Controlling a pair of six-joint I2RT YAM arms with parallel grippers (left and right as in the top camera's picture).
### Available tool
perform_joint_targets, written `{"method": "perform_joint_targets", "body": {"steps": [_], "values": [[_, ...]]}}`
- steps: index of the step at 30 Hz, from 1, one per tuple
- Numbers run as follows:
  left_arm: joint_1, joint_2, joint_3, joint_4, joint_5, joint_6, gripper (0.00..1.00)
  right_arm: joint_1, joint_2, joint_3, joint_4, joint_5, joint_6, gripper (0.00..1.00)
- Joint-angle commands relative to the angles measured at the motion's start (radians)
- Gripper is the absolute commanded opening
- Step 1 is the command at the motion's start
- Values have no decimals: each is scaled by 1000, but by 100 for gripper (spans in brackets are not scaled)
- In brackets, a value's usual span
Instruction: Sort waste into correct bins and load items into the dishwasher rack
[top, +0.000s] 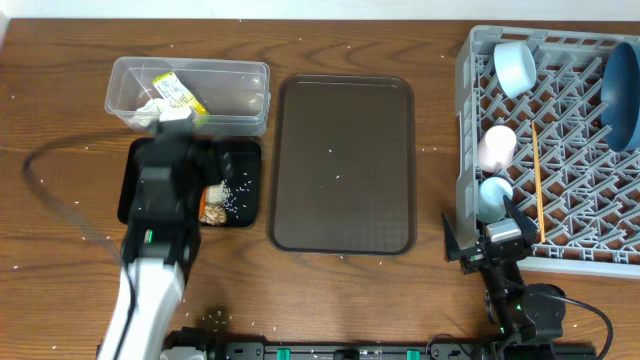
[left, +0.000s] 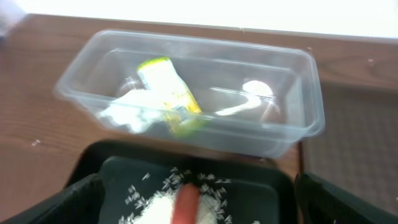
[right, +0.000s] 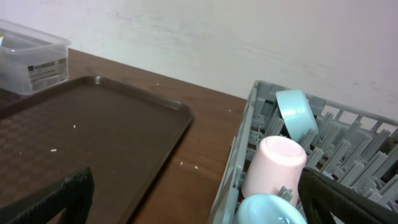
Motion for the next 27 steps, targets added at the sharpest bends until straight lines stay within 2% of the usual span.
{"method": "perform_joint_targets", "body": {"steps": [1, 6, 15, 27], "values": [[62, -164, -143, 58, 52, -31, 98, -9, -7, -5, 1, 2, 4, 99], [108, -418, -324, 111, 67, -31, 98, -9, -7, -5, 1, 2, 4, 99], [110, -773, -509, 109, 67, -31, 98, -10, -7, -5, 1, 2, 4, 99], [79, -930, -605, 71, 65, -30, 98, -9, -7, -5, 1, 2, 4, 99]]}}
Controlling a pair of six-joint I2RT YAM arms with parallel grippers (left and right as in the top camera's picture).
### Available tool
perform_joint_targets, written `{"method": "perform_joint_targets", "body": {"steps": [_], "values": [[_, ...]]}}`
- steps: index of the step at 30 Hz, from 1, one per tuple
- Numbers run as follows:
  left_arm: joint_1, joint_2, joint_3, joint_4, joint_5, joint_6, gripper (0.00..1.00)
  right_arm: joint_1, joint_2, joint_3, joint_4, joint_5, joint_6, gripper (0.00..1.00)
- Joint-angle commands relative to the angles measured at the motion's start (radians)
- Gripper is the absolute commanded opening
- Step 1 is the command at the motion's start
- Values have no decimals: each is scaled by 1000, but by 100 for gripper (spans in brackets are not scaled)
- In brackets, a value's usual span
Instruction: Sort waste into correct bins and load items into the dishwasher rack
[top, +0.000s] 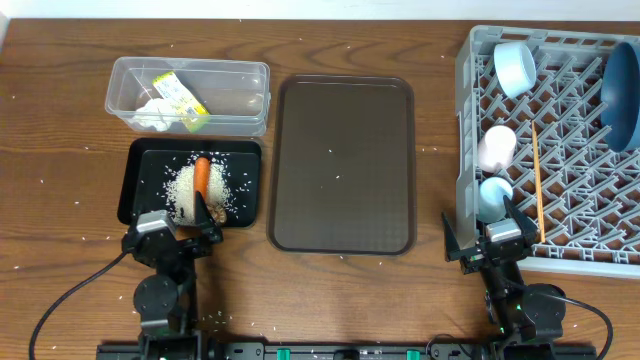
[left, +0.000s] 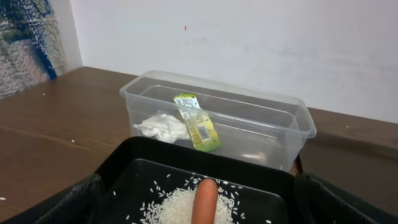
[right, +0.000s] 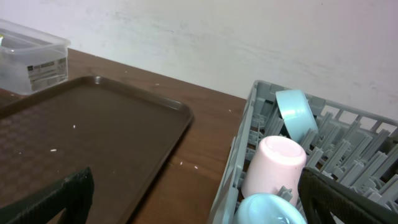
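The clear plastic bin (top: 188, 95) at the back left holds a yellow wrapper (left: 198, 123) and crumpled white tissue (left: 160, 128). In front of it the black tray (top: 140, 168) carries a sausage (top: 202, 174) on spilled rice (top: 188, 190). My left gripper (top: 170, 233) rests low at the tray's near edge, open and empty. The grey dishwasher rack (top: 470, 150) holds a pink cup (right: 274, 164), light-blue cups (right: 295, 113), a dark blue bowl (top: 622, 95) and an orange chopstick (top: 536, 180). My right gripper (top: 490, 245) sits open and empty at the rack's near-left corner.
The brown serving tray (top: 343, 163) lies bare in the middle of the wooden table (top: 60, 120). Rice grains are scattered over the wood. A white wall (left: 249, 43) stands behind the table.
My left arm was stretched over the black tray near the clear bin. It is now drawn back low at the tray's near edge, open. The right arm has not moved.
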Motion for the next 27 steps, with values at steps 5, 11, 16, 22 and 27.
{"method": "perform_joint_targets", "body": {"steps": [5, 11, 16, 22, 27], "values": [[-26, -95, -16, -132, 6, 2, 98, -9, -7, -4, 1, 2, 4, 99], [-38, -111, -16, -169, 9, 10, 98, -9, -7, -4, 1, 2, 4, 99], [-42, -111, -16, -168, 14, 9, 98, -9, -7, -4, 1, 2, 4, 99], [-42, -108, -16, -168, 14, 9, 98, -9, -7, -4, 1, 2, 4, 99], [-42, -108, -16, -168, 14, 9, 98, -9, -7, -4, 1, 2, 4, 99]]}}
